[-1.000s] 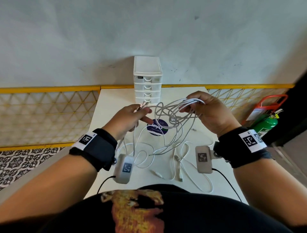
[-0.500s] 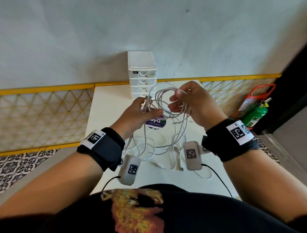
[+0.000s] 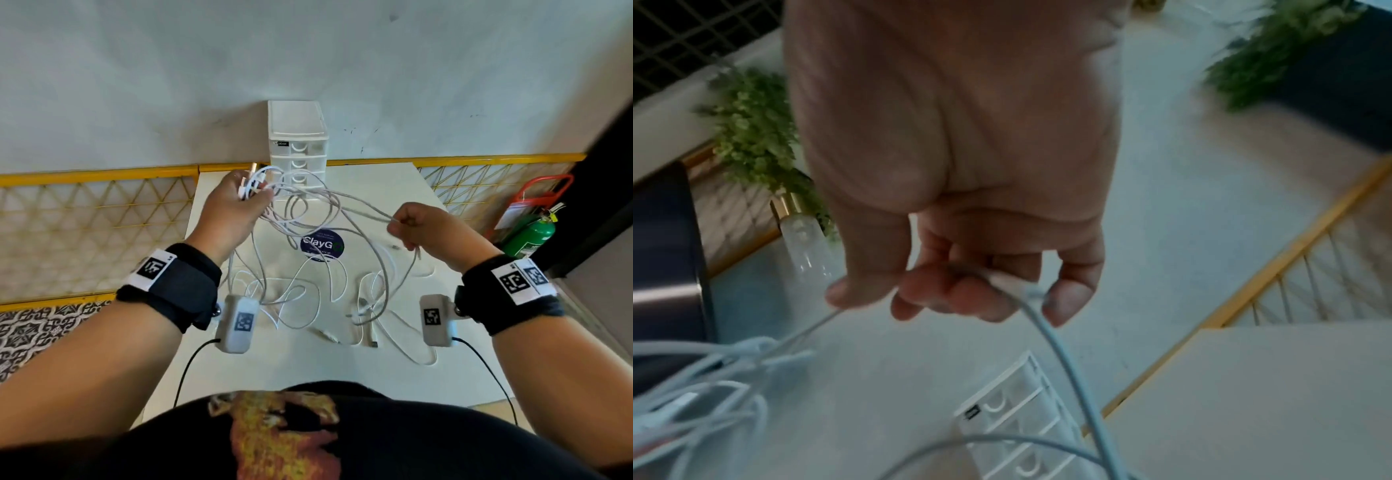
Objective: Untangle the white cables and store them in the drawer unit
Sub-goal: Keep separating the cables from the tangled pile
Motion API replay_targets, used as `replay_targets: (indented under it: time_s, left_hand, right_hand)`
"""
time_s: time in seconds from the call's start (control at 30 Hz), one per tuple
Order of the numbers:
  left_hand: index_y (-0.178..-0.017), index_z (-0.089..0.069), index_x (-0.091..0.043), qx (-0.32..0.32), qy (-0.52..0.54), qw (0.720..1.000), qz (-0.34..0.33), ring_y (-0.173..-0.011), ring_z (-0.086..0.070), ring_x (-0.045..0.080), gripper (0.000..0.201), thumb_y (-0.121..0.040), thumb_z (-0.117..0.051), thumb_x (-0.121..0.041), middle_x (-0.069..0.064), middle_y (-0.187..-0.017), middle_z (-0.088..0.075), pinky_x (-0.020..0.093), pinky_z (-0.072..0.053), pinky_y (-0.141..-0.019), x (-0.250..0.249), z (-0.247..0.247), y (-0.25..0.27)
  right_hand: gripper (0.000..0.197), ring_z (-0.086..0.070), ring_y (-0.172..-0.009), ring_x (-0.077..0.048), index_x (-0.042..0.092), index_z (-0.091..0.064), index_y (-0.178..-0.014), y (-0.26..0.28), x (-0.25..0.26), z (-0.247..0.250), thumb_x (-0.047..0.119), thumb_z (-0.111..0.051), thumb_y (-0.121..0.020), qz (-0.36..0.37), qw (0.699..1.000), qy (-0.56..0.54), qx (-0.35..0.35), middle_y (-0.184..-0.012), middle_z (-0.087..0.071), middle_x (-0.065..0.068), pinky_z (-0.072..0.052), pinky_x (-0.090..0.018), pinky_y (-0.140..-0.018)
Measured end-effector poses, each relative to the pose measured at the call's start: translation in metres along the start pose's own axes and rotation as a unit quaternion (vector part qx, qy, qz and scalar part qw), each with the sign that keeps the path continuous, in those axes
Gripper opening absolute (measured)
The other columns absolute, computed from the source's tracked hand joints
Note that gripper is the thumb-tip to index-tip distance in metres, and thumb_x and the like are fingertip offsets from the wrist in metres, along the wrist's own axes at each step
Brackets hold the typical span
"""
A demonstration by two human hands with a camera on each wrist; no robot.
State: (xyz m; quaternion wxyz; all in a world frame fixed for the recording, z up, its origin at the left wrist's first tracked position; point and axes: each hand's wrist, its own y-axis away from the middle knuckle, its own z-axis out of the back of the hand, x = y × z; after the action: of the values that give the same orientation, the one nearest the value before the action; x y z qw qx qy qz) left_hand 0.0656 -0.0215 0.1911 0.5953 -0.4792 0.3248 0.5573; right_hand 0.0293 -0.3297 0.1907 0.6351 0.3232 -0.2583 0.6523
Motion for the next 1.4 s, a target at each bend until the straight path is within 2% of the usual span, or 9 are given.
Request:
replay_targets:
  time_s: [0.1, 0.23, 0.33, 0.57, 0.73, 0.9, 1.07, 1.23, 1.4]
  left_hand:
    - [-0.089, -0.057, -0.025, -0.037, 0.029, 0.999, 0.008, -0.064, -0.052, 0.002, 0.009, -0.089, -0.066, -0.027, -0.013, -0.076, -0.058, 0.026, -0.040, -0.067, 0.001, 0.001, -0.003]
    - [-0.077, -0.049, -0.030, -0.041, -0.023, 0.999, 0.002, -0.061, -0.050, 0.006, 0.020, -0.091, -0.063, -0.028, -0.011, -0.069, -0.055, 0.029, -0.038, -0.061, -0.006, -0.009, 0.005]
    - [-0.080, -0.051, -0.030, -0.037, -0.034, 0.999, 0.014, -0.050, -0.046, -0.001, 0.017, -0.095, -0.058, -0.033, -0.017, -0.058, -0.059, 0.030, -0.035, -0.058, -0.010, -0.020, 0.008]
    - [-0.089, -0.056, -0.034, -0.056, 0.024, 0.996, 0.057, -0.047, -0.041, 0.001, 0.008, -0.096, -0.055, -0.037, -0.009, -0.078, -0.070, 0.031, -0.032, -0.056, -0.014, -0.044, 0.015]
    - [-0.096, -0.057, -0.032, -0.039, 0.086, 0.993, 0.072, -0.060, -0.036, 0.013, 0.005, -0.098, -0.055, -0.037, -0.011, -0.082, -0.071, 0.029, -0.029, -0.054, -0.028, -0.050, 0.026]
    - [-0.096, -0.061, -0.036, -0.033, 0.120, 0.990, 0.070, -0.075, -0.040, 0.019, 0.008, -0.098, -0.054, -0.032, -0.011, -0.080, -0.069, 0.030, -0.030, -0.060, -0.041, -0.055, 0.037]
    - [-0.094, -0.062, -0.039, -0.028, 0.120, 0.990, 0.066, -0.081, -0.047, 0.013, 0.009, -0.097, -0.055, -0.035, -0.012, -0.082, -0.069, 0.033, -0.034, -0.068, -0.050, -0.060, 0.042]
    - [-0.097, -0.061, -0.034, -0.045, 0.133, 0.988, 0.062, -0.059, -0.044, 0.003, 0.010, -0.099, -0.052, -0.030, -0.012, -0.079, -0.068, 0.025, -0.031, -0.056, -0.054, -0.061, 0.045]
    - [-0.100, -0.059, -0.032, -0.054, 0.145, 0.986, 0.061, -0.062, -0.047, 0.002, 0.008, -0.100, -0.051, -0.030, -0.014, -0.077, -0.067, 0.024, -0.031, -0.056, -0.063, -0.063, 0.049]
  right_hand:
    - [0.015, -0.053, -0.059, -0.012, 0.021, -0.058, -0.076, -0.016, -0.025, 0.017, 0.026, -0.062, -0.090, -0.014, 0.999, 0.021, -0.047, -0.063, -0.059, 0.002, -0.040, -0.028, -0.064]
    - [0.023, -0.042, -0.054, -0.018, 0.019, -0.062, -0.079, -0.032, -0.038, 0.032, 0.036, -0.054, -0.092, -0.047, 0.989, -0.059, -0.130, -0.059, -0.046, 0.001, -0.035, -0.031, -0.057]
    - [0.024, -0.037, -0.052, -0.016, 0.023, -0.066, -0.082, -0.040, -0.038, 0.034, 0.031, -0.048, -0.096, -0.015, 0.984, -0.141, -0.107, -0.057, -0.043, 0.002, -0.031, -0.029, -0.053]
    - [0.023, -0.062, -0.052, -0.020, 0.036, -0.062, -0.106, -0.050, -0.044, 0.034, 0.017, -0.053, -0.097, 0.049, 0.973, -0.219, -0.054, -0.069, -0.067, -0.002, -0.051, -0.033, -0.065]
    - [0.027, -0.064, -0.058, -0.020, 0.032, -0.070, -0.089, -0.053, -0.048, 0.030, 0.008, -0.057, -0.093, 0.063, 0.972, -0.219, -0.054, -0.067, -0.069, -0.001, -0.050, -0.043, -0.075]
    - [0.021, -0.064, -0.065, -0.022, 0.029, -0.068, -0.099, -0.048, -0.040, 0.023, 0.011, -0.061, -0.092, 0.074, 0.970, -0.231, 0.011, -0.067, -0.067, -0.001, -0.052, -0.045, -0.079]
    - [0.025, -0.066, -0.063, -0.029, 0.026, -0.060, -0.118, -0.040, -0.023, 0.019, 0.015, -0.047, -0.100, 0.067, 0.957, -0.245, 0.140, -0.078, -0.073, -0.012, -0.053, -0.031, -0.069]
    - [0.010, -0.068, -0.067, -0.017, 0.021, -0.065, -0.096, -0.042, -0.024, 0.016, 0.020, -0.055, -0.096, 0.099, 0.970, -0.101, 0.195, -0.084, -0.072, 0.005, -0.044, -0.034, -0.070]
    - [0.026, -0.063, -0.057, -0.032, 0.023, -0.064, -0.116, -0.026, -0.017, 0.015, 0.030, -0.048, -0.096, 0.082, 0.907, -0.252, 0.327, -0.085, -0.067, -0.018, -0.052, -0.033, -0.063]
